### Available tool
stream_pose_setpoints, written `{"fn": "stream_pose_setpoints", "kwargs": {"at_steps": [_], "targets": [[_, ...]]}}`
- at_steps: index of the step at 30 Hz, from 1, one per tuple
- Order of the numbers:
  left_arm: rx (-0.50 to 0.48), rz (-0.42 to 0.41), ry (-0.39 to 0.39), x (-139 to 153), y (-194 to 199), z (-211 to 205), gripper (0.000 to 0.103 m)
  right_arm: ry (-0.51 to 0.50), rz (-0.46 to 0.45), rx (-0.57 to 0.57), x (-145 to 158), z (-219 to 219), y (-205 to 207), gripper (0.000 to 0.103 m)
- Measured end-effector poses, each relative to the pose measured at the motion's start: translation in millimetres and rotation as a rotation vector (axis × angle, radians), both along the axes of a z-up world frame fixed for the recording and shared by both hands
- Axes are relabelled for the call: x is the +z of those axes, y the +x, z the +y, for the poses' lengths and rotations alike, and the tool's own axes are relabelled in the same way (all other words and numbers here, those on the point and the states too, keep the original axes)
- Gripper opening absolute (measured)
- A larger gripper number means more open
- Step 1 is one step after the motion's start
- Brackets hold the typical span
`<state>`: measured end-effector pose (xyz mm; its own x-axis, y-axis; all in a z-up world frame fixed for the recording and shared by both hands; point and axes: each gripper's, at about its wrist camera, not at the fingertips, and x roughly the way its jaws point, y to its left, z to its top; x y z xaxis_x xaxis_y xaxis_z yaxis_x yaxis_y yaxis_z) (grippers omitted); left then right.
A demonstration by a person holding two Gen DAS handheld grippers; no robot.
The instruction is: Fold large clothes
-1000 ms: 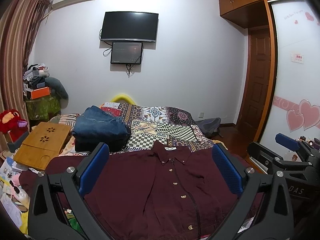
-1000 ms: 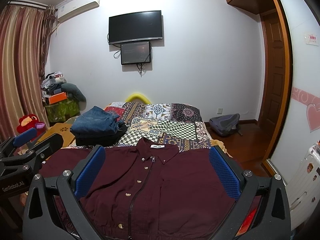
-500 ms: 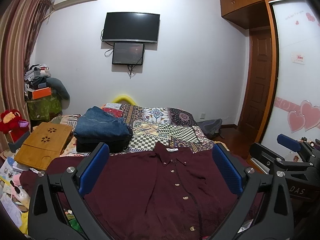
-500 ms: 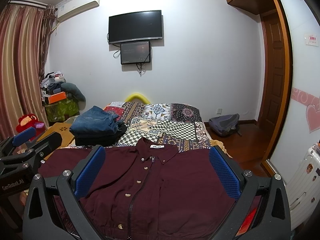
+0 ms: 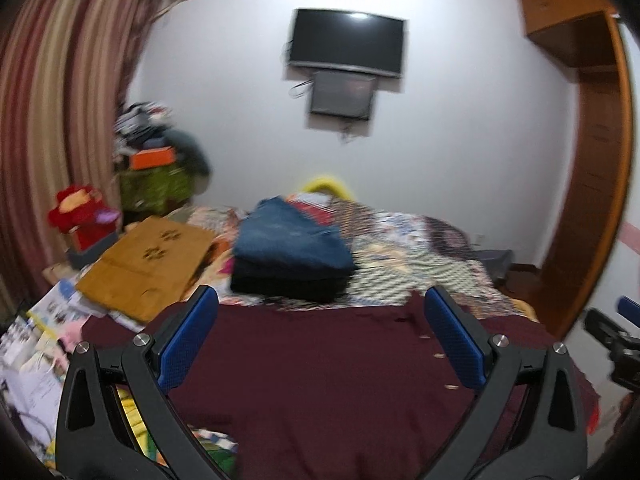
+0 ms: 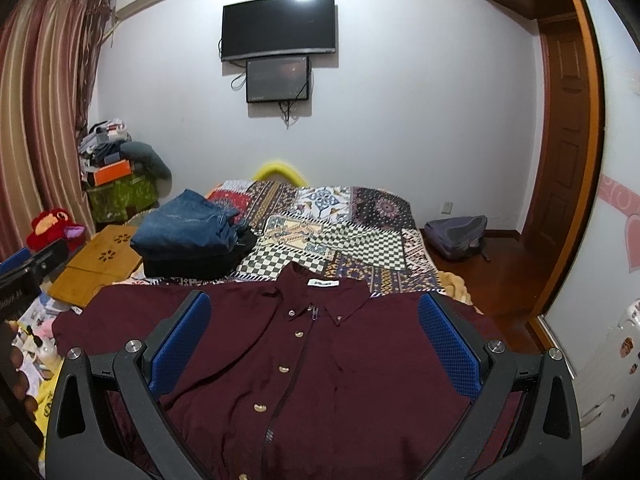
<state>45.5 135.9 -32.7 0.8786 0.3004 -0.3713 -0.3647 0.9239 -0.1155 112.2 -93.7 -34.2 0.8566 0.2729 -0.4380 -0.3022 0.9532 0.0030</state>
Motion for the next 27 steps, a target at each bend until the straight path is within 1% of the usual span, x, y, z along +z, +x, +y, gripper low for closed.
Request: {"fn": "stream_pose_setpoints", "kwargs": {"at_steps": [4, 7, 13, 14, 19, 20, 22, 24, 27], "targets": [[0.12, 0.059, -0.017, -17.6, 9.6, 42.3, 0.103, -0.019, 0.028, 0.012, -7.3, 10.1, 11.9, 0.103], [0.213, 0.122, -0.034, -32.5, 14.1, 79.9, 0.103, -0.024, 0.059, 0.024, -12.8, 17.8, 25.0, 0.103], [0.401, 0.2, -0.102, -64.0, 4.8, 151.5, 0.103, -0.037, 0.099, 0.047, -20.7, 36.8, 46.5, 0.103], [0.417, 0.21, -0.114, -68.1, 1.8, 159.5, 0.103, -0.041, 0.107, 0.051, -23.1, 40.6, 50.0, 0.103], [0.457, 0.286, -0.238, -105.7, -10.6, 217.3, 0.103, -0.058, 0.162, 0.076, -35.6, 54.8, 60.9, 0.103], [0.473, 0.3, -0.277, -117.2, -15.3, 231.5, 0.103, -0.064, 0.17, 0.079, -37.2, 57.0, 64.8, 0.103], [0.478, 0.321, -0.336, -133.5, -19.4, 248.2, 0.103, -0.087, 0.187, 0.082, -43.5, 62.2, 68.4, 0.103], [0.481, 0.342, -0.414, -156.3, -24.0, 268.2, 0.102, -0.114, 0.204, 0.082, -48.8, 67.6, 71.9, 0.103], [0.484, 0.377, -0.519, -186.1, -27.5, 288.4, 0.102, -0.145, 0.219, 0.08, -53.6, 74.0, 74.6, 0.103]]}}
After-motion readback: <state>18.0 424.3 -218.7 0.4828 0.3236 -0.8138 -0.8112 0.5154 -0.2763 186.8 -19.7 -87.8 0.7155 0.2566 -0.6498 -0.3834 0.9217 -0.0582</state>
